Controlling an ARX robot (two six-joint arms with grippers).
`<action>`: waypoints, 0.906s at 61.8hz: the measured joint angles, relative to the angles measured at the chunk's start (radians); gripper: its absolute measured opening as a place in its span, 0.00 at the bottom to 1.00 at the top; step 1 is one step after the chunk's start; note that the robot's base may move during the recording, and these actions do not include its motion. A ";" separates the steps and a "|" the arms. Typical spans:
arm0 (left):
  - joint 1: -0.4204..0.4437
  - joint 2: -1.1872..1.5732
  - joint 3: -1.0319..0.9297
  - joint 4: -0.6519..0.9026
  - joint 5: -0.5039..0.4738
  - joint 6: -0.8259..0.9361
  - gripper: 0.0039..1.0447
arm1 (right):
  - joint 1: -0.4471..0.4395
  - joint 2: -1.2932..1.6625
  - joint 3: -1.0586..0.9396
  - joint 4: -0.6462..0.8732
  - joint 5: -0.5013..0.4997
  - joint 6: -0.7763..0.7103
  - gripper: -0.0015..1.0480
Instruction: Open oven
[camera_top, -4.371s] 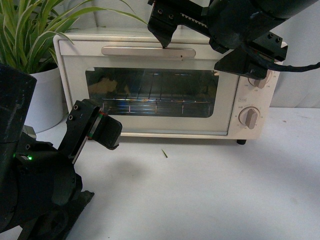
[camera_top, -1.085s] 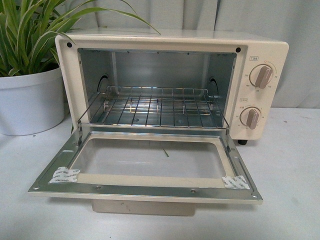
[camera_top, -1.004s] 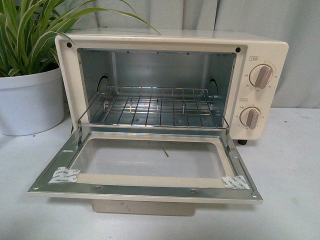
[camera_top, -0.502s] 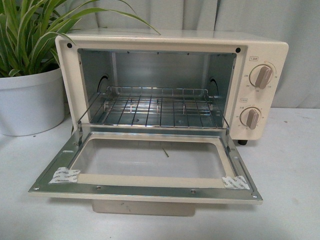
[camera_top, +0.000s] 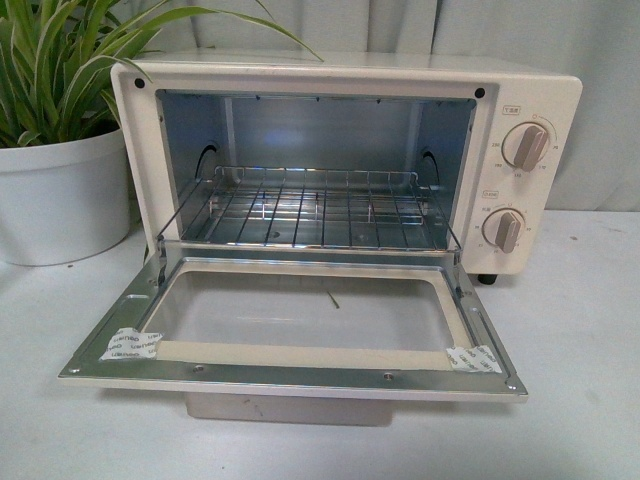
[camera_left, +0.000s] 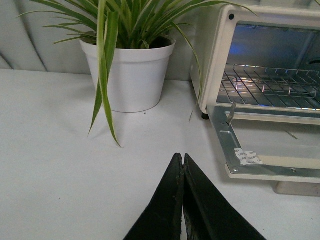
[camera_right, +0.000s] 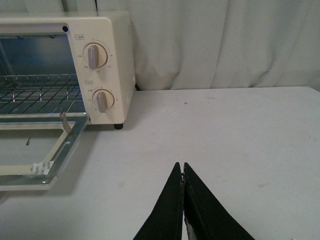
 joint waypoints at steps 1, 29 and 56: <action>0.000 0.000 0.000 0.000 0.001 0.000 0.04 | 0.000 0.000 0.000 0.000 0.000 0.000 0.01; 0.002 0.000 0.000 0.000 0.001 0.000 0.13 | 0.000 0.000 0.000 0.000 0.000 -0.002 0.02; 0.002 0.000 0.000 0.000 0.001 0.000 0.95 | -0.001 0.000 0.000 0.000 0.000 -0.001 0.83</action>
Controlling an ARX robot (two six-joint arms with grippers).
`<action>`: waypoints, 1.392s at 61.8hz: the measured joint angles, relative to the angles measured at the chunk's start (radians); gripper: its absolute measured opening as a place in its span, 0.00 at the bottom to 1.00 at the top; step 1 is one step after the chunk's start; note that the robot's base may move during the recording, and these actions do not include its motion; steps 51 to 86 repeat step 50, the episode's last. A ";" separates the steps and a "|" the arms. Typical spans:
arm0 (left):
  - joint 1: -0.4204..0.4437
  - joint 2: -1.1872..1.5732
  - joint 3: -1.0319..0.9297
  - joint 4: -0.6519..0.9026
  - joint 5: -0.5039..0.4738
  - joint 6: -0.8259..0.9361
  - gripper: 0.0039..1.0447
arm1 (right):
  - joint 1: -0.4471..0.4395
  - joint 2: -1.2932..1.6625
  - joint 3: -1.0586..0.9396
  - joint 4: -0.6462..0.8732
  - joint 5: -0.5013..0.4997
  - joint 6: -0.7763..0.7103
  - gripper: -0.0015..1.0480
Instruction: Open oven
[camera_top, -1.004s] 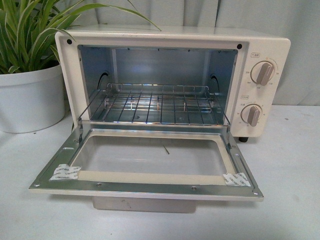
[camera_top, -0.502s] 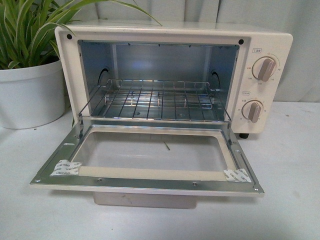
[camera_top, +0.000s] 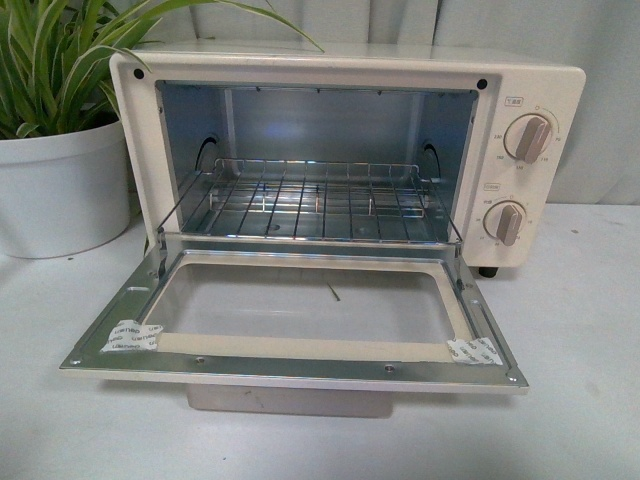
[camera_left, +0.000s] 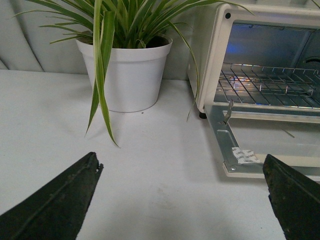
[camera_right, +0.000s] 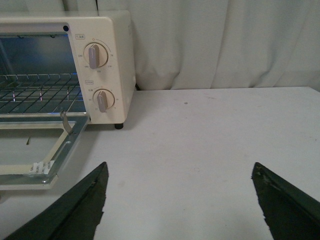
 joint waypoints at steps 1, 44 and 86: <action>0.000 0.000 0.000 0.000 0.000 0.001 0.96 | 0.000 0.000 0.000 0.000 0.000 0.000 0.87; 0.000 0.000 0.000 0.000 0.000 0.000 0.94 | 0.000 0.000 0.000 0.000 0.000 0.000 0.91; 0.000 0.000 0.000 0.000 0.000 0.000 0.94 | 0.000 0.000 0.000 0.000 0.000 0.000 0.91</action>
